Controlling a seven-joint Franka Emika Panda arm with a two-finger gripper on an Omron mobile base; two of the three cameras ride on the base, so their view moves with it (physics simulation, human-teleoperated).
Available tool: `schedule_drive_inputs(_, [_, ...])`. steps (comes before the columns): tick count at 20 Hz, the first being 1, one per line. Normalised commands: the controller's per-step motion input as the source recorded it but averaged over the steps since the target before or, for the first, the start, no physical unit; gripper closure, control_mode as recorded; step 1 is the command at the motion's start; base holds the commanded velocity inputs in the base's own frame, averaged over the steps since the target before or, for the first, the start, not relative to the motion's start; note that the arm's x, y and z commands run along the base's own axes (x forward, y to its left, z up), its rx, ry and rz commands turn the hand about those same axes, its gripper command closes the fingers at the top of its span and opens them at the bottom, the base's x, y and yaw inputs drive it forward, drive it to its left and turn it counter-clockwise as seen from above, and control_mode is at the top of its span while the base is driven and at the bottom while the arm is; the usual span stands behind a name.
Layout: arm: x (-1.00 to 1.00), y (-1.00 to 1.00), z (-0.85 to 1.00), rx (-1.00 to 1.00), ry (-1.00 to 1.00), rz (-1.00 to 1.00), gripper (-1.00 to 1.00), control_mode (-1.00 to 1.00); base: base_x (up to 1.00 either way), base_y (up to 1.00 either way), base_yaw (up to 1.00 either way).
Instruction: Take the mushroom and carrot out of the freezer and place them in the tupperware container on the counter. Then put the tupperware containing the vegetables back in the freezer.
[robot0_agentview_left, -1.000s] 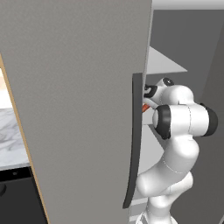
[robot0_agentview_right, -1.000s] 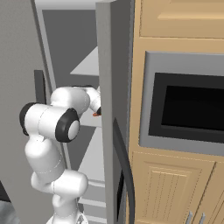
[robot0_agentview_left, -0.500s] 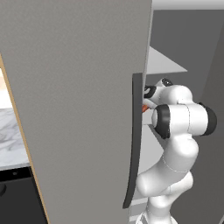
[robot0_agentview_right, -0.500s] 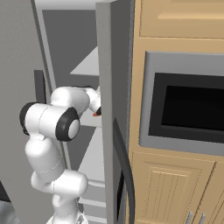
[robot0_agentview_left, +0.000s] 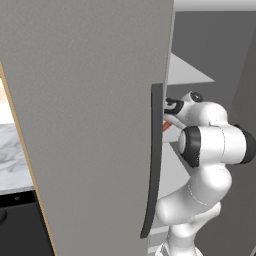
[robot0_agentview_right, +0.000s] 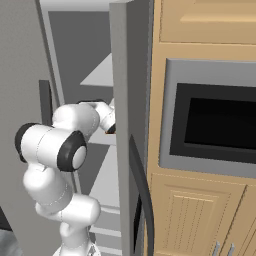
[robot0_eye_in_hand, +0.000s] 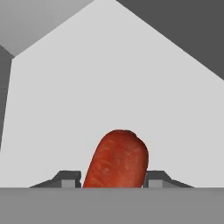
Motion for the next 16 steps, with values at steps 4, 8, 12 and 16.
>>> schedule_drive_inputs(4, [-0.79, -0.03, 0.42, 0.0, -0.19, 0.0, 1.0, -1.0, 0.0, 0.0, 0.0])
schedule_drive_inputs(8, [-0.98, -0.12, 0.83, 0.0, -0.16, 0.0, 1.0, -1.0, 0.0, 0.0, 0.0])
schedule_drive_inputs(12, [-1.0, -0.01, 1.0, 0.0, -0.03, 0.0, 1.0, -1.0, 0.0, 0.0, 0.0])
schedule_drive_inputs(16, [-1.0, 0.0, 0.98, 0.0, 0.0, -0.02, 1.0, -1.0, 0.0, 0.0, 0.0])
